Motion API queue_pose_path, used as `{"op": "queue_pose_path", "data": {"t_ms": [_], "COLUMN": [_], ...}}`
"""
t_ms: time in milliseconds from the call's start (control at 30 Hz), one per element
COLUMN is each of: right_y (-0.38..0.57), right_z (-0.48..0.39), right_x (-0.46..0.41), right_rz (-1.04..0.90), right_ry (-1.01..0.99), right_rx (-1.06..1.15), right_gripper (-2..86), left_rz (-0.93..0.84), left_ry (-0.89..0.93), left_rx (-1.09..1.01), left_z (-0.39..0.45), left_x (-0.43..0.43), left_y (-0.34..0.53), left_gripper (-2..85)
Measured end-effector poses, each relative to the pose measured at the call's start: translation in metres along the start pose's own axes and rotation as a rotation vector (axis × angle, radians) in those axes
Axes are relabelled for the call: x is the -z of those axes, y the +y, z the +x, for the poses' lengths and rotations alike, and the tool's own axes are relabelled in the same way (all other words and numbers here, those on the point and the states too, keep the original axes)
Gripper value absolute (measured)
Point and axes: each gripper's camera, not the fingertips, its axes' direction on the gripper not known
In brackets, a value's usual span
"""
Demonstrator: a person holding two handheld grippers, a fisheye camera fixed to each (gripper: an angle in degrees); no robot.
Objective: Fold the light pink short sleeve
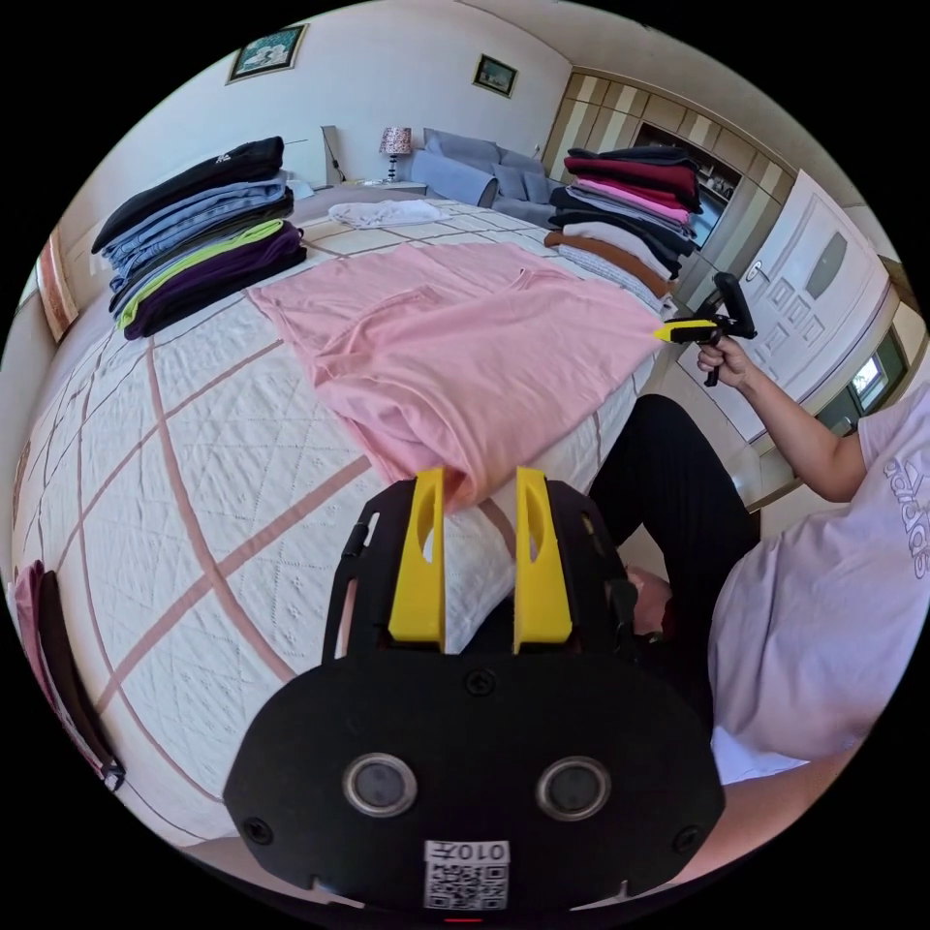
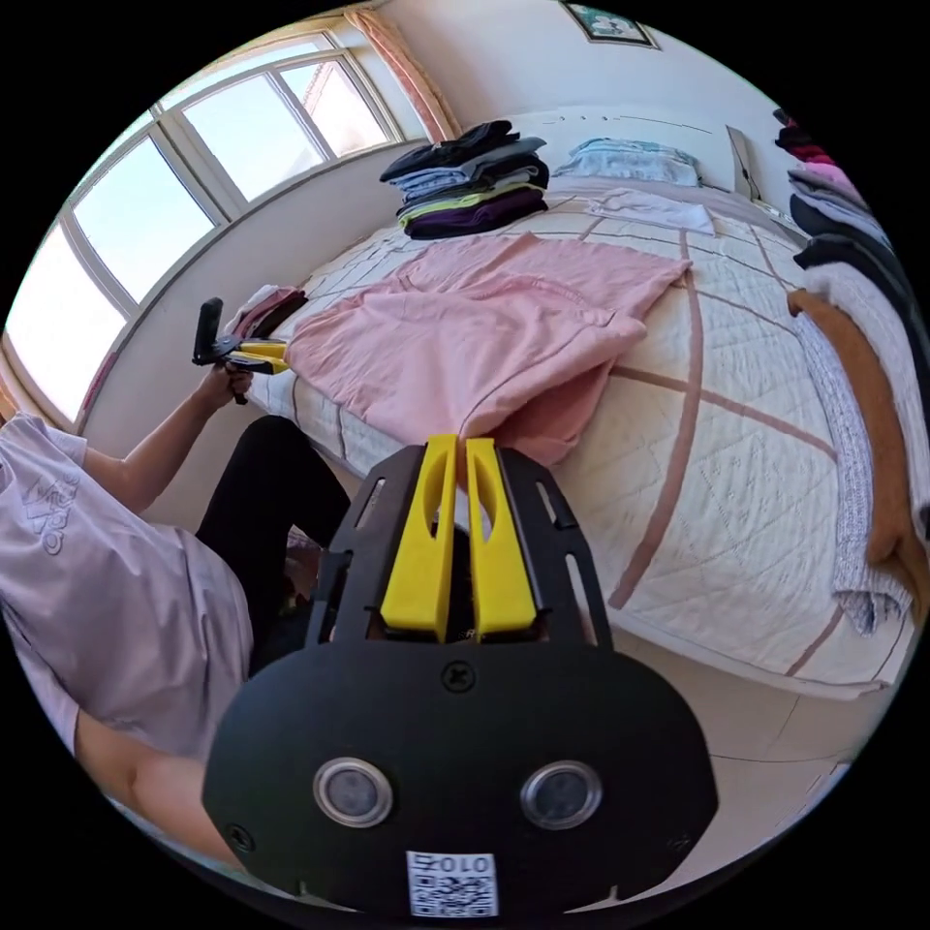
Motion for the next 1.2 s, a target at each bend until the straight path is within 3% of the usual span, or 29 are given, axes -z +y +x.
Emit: {"op": "queue_pose_path", "data": {"t_ms": [167, 267, 467, 533, 667, 1000, 1133, 1200], "right_y": [0.019, 0.017, 0.041, 0.053, 0.073, 0.087, 0.097, 0.099], "right_z": [0.011, 0.011, 0.014, 0.024, 0.032, 0.022, 0.010, 0.003], "right_x": [0.003, 0.004, 0.051, 0.040, -0.012, -0.017, -0.004, 0.014], "right_rz": [0.021, 0.018, 0.213, 0.157, -0.024, 0.063, 0.078, 0.135], "right_ry": [-0.043, -0.043, -0.146, -0.186, -0.174, -0.184, -0.061, 0.000], "right_rx": [-0.041, -0.037, -0.009, -0.033, -0.079, -0.055, -0.090, -0.086], "right_gripper": [3.6, 3.6, 3.4, 3.4, 3.4, 4.2, 6.3, 6.5], "left_rz": [0.061, -0.025, 0.056, 0.039, -0.172, -0.104, -0.188, -0.124], "left_ry": [0.056, 0.089, 0.339, 0.435, 0.424, 0.369, 0.349, 0.314], "left_rx": [-0.058, -0.069, -0.082, -0.122, -0.189, -0.172, -0.142, -0.118], "left_z": [-0.014, -0.026, -0.061, -0.068, -0.063, -0.067, -0.066, -0.068], "left_x": [0.009, -0.001, 0.026, 0.025, -0.009, 0.006, 0.016, 0.039], "left_y": [0.000, -0.008, 0.006, 0.016, 0.024, 0.035, 0.048, 0.050], "left_gripper": [8.0, 5.3, 1.6, 1.2, 1.1, 3.4, 4.8, 5.1]}}
